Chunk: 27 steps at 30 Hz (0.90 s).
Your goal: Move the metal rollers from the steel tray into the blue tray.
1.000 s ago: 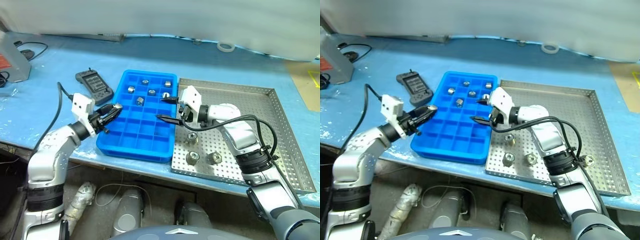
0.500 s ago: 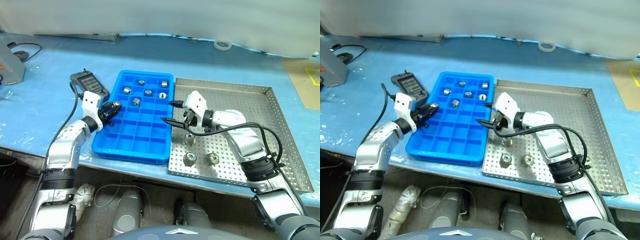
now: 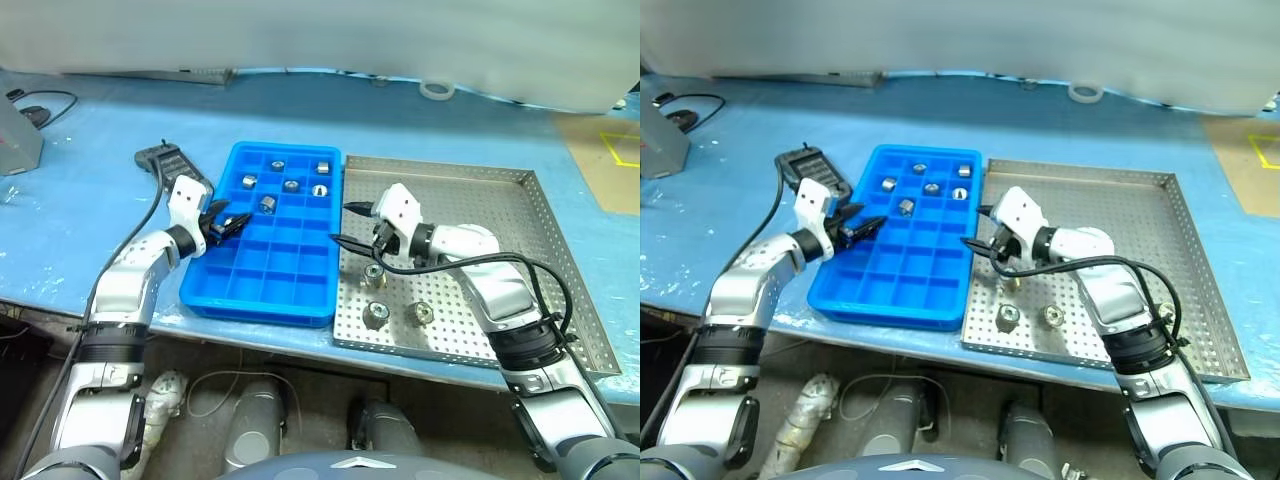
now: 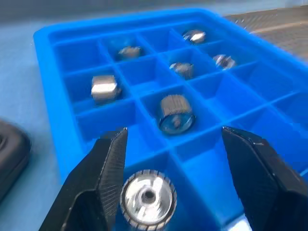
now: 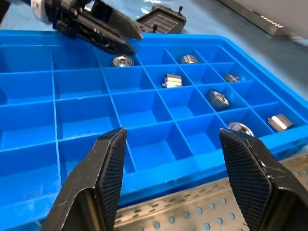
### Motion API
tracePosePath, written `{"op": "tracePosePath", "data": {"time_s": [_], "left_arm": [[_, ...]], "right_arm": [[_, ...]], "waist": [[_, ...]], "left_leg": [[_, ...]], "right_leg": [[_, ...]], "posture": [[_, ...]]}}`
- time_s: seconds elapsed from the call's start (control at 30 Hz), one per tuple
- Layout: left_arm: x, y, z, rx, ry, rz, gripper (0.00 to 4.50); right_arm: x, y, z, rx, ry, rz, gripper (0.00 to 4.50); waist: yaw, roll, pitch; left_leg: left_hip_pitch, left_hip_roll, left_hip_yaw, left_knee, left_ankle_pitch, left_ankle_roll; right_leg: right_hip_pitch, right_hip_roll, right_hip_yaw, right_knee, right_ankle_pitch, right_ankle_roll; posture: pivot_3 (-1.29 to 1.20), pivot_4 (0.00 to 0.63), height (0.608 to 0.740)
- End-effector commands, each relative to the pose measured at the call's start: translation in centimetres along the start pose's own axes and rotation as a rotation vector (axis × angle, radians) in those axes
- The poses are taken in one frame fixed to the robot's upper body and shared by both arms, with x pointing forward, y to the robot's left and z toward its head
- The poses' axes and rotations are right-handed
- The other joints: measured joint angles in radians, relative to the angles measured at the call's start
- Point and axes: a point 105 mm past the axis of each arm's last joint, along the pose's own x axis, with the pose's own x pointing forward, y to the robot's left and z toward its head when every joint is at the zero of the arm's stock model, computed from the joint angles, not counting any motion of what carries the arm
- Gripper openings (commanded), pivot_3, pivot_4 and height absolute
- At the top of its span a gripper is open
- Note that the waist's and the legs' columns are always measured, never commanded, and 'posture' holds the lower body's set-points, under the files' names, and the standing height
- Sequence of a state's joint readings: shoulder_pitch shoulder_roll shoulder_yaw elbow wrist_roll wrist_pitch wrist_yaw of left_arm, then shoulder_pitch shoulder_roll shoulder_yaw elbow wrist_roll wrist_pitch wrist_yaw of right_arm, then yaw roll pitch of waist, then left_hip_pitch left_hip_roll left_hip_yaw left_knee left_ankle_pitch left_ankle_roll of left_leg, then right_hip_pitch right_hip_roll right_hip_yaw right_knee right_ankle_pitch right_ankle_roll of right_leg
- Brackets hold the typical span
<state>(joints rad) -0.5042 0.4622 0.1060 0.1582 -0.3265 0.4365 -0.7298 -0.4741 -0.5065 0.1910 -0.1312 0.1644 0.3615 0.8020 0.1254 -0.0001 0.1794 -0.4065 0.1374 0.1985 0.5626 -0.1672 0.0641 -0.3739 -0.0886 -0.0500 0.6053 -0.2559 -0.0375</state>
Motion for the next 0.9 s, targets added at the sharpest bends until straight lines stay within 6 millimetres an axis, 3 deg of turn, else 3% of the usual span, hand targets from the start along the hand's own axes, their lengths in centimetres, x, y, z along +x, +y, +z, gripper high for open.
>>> {"op": "tracePosePath", "data": {"time_s": [0.03, 0.2, 0.3, 0.4, 0.53, 0.63, 0.9], "left_arm": [[1.7, -3.3, 4.3, 0.056, -0.112, -0.236, 3.26], [5.4, -8.1, 5.5, 0.066, -0.096, -0.561, 3.26], [7.3, -11.1, 3.9, 0.099, -0.007, -0.73, 3.26], [7.9, -13.6, 2.4, 0.132, 0.079, -0.905, 3.26], [8.0, -13.8, 0.6, 0.339, 0.178, -1.005, 3.26], [7.7, -13.9, 0.8, 0.428, 0.198, -1.098, 3.26], [8.9, -13.7, 0.3, 0.613, 0.298, -1.1, 3.26]], "right_arm": [[-2.2, -1.8, 1.3, -0.038, -0.023, -0.085, 3.24], [-5.9, -3.1, 0.5, -0.036, 0.037, -0.229, 3.24], [-8.1, -3.1, -0.2, -0.022, 0.08, -0.326, 3.24], [-10.0, -2.3, -0.8, 0.001, 0.115, -0.404, 3.24], [-11.5, -0.8, -1.2, 0.038, 0.148, -0.469, 3.24], [-12.3, 0.2, -1.8, 0.07, 0.174, -0.518, 3.24], [-12.7, 1.0, -1.9, 0.092, 0.19, -0.556, 3.24]], "waist": [[0.001, 0.0, 0.0], [-0.009, 0.0, 0.0], [-0.048, 0.0, 0.0], [-0.083, 0.0, 0.0], [-0.136, 0.0, 0.0], [-0.161, 0.0, 0.0], [-0.182, 0.001, 0.0]], "left_leg": [[0.0, 0.0, 0.0, 0.0, 0.0, 0.0], [0.0, -0.001, 0.004, 0.002, -0.002, 0.003], [0.0, -0.001, 0.004, 0.003, -0.003, 0.005], [0.0, -0.001, 0.005, 0.002, -0.003, 0.012], [0.0, -0.001, 0.004, 0.002, -0.004, 0.013], [0.001, 0.0, 0.004, 0.002, -0.004, 0.012], [0.001, 0.0, 0.005, 0.009, -0.009, 0.014]], "right_leg": [[0.0, 0.0, 0.0, 0.0, 0.0, 0.0], [0.002, -0.002, 0.001, 0.0, 0.0, 0.0], [0.001, -0.002, 0.003, -0.001, 0.0, 0.0], [0.001, -0.002, 0.003, -0.001, 0.0, 0.0], [-0.001, -0.001, 0.004, -0.001, 0.0, 0.0], [0.001, 0.0, 0.004, -0.003, 0.0, 0.001], [0.007, -0.001, 0.005, -0.006, 0.0, 0.001]], "posture": [[-0.04, 0.15, 0.74], [-0.16, 0.15, 0.74], [-0.27, 0.15, 0.74], [-0.34, 0.15, 0.74], [-0.45, 0.15, 0.74], [-0.47, 0.15, 0.74], [-0.51, 0.15, 0.74]]}}
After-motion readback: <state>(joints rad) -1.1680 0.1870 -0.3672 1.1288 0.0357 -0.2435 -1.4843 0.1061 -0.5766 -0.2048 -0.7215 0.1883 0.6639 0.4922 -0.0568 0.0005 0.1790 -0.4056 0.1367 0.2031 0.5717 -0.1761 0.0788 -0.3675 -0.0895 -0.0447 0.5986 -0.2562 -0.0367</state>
